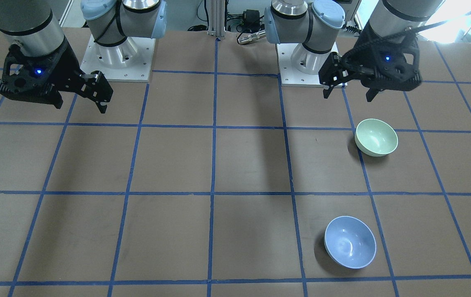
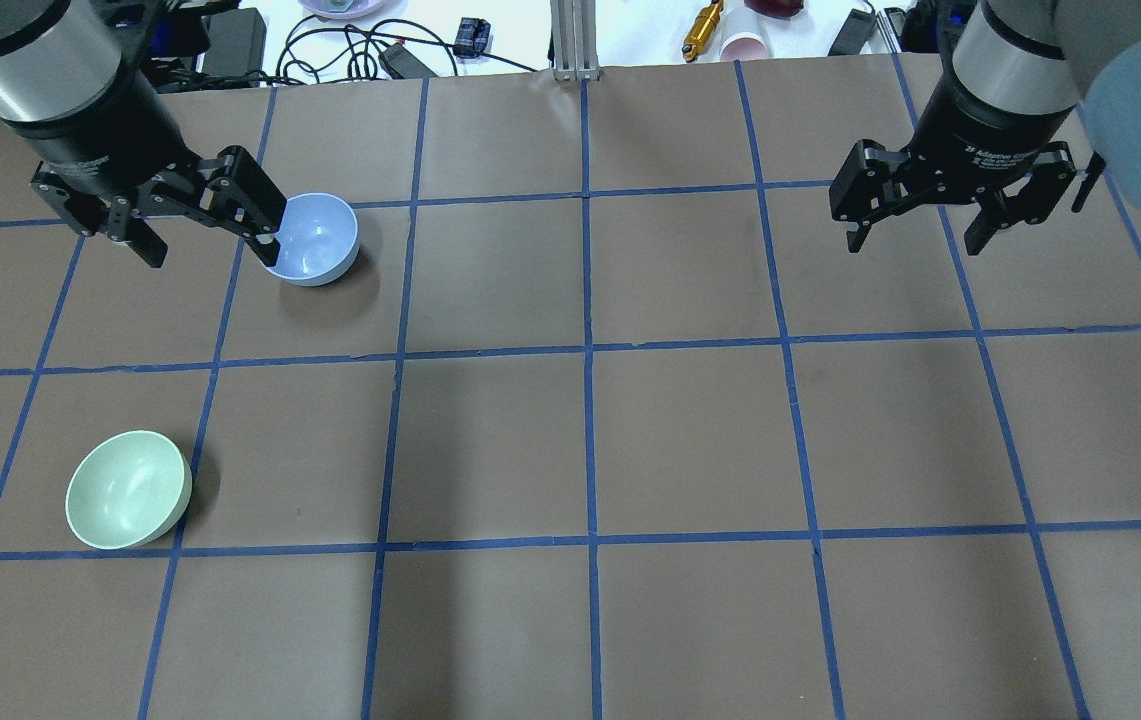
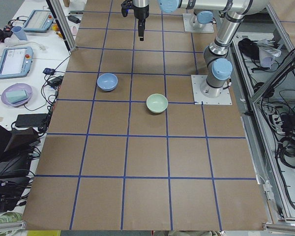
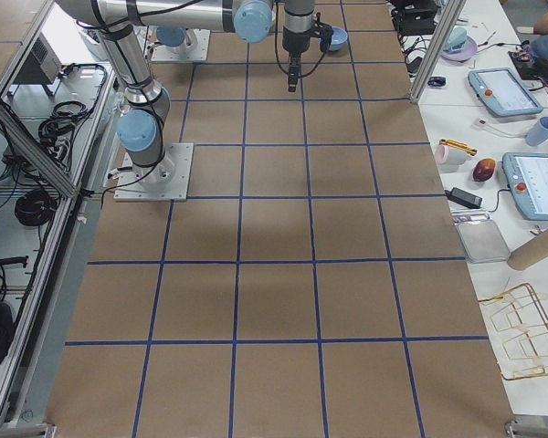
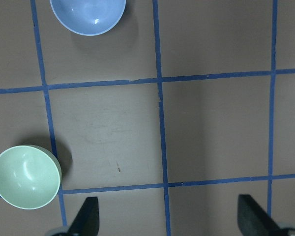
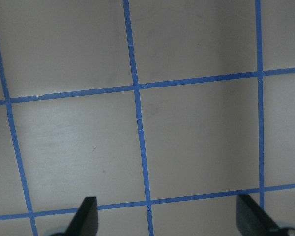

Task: Stack green bowl on blue bowl
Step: 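Move the left gripper from the blue bowl toward the pale green bowl, then lower the left gripper onto the pale green bowl rim and close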

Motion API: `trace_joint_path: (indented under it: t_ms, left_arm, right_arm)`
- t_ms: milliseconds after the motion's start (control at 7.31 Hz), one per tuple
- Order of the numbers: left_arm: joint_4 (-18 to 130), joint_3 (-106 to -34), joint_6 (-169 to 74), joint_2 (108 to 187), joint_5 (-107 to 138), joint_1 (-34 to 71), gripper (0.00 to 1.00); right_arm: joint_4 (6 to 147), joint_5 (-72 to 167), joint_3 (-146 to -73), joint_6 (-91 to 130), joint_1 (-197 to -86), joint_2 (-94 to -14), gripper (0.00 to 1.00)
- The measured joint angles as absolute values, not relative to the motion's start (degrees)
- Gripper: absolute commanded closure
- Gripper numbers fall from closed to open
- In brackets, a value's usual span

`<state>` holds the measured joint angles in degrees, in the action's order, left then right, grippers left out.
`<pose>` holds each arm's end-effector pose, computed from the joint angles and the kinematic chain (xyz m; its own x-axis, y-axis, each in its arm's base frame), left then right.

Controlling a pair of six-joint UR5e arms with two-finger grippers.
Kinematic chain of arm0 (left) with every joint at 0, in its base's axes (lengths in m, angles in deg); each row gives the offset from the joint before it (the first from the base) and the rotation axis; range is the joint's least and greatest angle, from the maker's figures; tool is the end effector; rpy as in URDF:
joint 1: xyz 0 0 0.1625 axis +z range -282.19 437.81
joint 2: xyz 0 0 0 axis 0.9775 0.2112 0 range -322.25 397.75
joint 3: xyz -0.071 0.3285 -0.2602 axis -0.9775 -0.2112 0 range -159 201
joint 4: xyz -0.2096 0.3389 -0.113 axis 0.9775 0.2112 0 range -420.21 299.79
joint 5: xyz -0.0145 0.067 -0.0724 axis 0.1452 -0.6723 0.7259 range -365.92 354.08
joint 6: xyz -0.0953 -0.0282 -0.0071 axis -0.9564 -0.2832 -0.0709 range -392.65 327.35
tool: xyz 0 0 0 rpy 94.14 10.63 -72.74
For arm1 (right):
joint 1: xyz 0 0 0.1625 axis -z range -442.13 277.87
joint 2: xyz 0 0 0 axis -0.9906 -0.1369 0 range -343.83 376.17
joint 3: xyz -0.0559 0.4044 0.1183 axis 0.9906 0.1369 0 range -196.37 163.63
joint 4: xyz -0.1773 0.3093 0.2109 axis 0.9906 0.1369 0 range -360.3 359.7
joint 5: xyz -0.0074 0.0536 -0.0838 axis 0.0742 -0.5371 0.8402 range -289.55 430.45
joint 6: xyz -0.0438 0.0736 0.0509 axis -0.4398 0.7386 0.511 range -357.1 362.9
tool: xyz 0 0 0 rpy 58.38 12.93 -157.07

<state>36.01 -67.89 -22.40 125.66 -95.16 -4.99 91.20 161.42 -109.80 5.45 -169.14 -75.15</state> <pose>-0.0746 -0.4836 0.5044 -0.9984 0.0521 0.0224 0.0532 0.9974 0.0494 0.1064 -0.4871 0.4723 -0.9952 0.0963 0.0173 0.0965 0.9953 0.0100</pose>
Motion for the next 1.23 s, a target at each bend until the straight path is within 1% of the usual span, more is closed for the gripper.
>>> trace_joint_path:
  t_ms: [411,684,958,1232]
  left_arm:
    - [35.5,-73.4,-4.7,125.6,-94.5,11.3,0.0]
    - [32.0,-79.1,2.5,126.0,-94.3,20.5,0.0]
    - [21.0,-88.1,8.7,126.4,-94.3,27.8,0.0]
    - [10.6,-96.5,10.5,127.1,-94.3,31.7,0.0]
  right_arm:
    - [91.2,161.4,-109.8,5.4,-169.1,-75.2,0.0]
    - [91.2,161.4,-109.8,5.4,-169.1,-75.2,0.0]
    - [91.2,161.4,-109.8,5.5,-169.1,-75.2,0.0]
    - [91.2,161.4,-109.8,5.4,-169.1,-75.2,0.0]
